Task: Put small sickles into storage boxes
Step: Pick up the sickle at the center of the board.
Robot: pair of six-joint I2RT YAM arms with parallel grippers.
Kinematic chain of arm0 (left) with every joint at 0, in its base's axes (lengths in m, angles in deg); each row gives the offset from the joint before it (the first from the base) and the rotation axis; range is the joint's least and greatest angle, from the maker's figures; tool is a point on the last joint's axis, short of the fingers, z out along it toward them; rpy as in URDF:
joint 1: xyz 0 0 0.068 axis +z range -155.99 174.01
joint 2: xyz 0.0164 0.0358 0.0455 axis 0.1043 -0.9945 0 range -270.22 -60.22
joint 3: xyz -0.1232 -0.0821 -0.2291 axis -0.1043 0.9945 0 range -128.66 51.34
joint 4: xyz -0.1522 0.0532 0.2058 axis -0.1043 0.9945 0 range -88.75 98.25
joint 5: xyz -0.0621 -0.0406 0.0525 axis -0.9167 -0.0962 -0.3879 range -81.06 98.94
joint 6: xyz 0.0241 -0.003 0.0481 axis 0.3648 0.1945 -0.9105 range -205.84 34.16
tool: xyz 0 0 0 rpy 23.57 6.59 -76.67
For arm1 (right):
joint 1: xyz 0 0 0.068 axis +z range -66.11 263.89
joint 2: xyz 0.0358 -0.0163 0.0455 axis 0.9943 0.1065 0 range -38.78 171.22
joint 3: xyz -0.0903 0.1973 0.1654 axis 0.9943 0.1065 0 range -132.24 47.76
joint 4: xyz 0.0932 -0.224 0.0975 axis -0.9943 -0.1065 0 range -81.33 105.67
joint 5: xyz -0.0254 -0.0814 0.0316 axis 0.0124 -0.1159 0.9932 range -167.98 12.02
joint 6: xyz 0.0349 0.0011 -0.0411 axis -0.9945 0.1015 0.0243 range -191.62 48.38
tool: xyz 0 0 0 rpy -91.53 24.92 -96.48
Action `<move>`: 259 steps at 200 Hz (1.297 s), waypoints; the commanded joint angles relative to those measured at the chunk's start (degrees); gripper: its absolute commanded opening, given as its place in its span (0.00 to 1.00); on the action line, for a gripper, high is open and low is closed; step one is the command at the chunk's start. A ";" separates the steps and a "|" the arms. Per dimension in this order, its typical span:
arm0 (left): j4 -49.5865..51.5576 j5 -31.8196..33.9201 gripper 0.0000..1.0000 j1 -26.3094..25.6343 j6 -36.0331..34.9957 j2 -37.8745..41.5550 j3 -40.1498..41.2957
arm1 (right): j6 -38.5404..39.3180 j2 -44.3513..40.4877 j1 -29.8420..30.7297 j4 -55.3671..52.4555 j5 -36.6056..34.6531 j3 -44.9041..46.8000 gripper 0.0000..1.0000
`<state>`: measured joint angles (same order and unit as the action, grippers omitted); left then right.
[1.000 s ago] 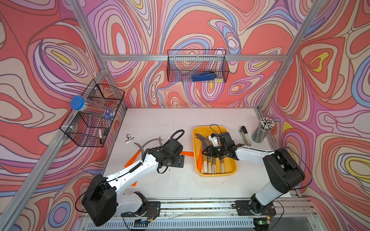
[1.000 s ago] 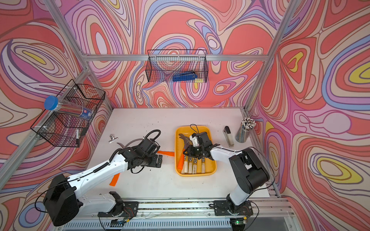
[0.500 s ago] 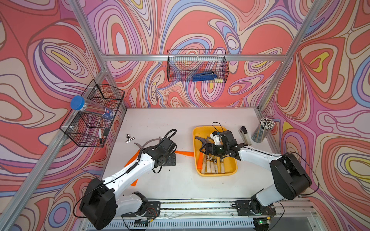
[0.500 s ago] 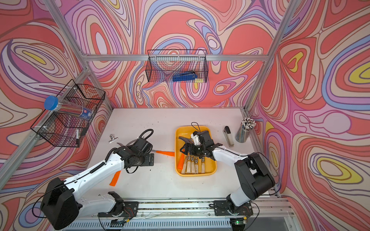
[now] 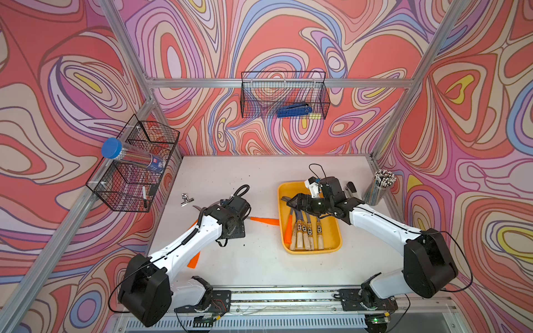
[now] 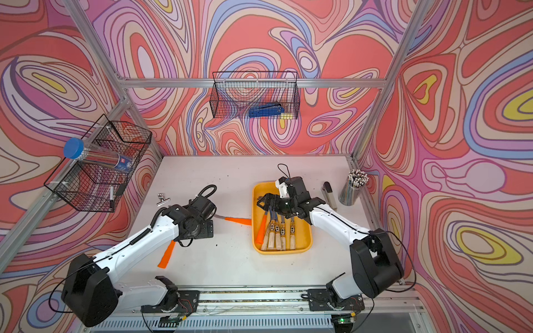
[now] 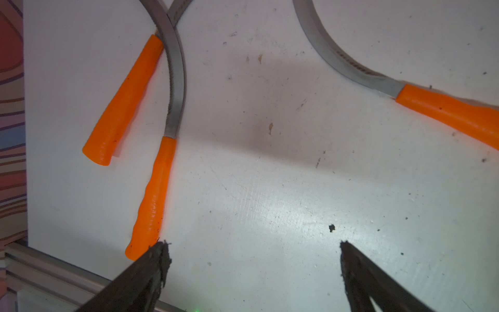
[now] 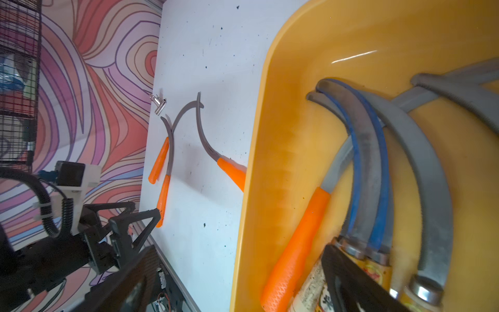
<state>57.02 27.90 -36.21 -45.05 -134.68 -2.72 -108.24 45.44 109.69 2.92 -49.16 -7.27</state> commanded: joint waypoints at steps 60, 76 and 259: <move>-9.83 -8.68 1.00 14.88 -3.42 -5.61 5.91 | -2.49 0.42 2.24 10.16 2.92 4.88 0.98; -12.30 -8.65 1.00 16.68 -3.43 -5.69 7.53 | -1.53 -2.05 2.38 7.94 3.35 5.28 0.98; -22.45 -24.30 1.00 37.56 -7.03 -6.74 10.56 | 6.25 -19.78 2.37 -7.55 2.95 7.18 0.98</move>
<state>36.28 7.31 0.88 -51.04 -139.07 8.80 -104.02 27.15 111.87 -1.89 -45.16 0.01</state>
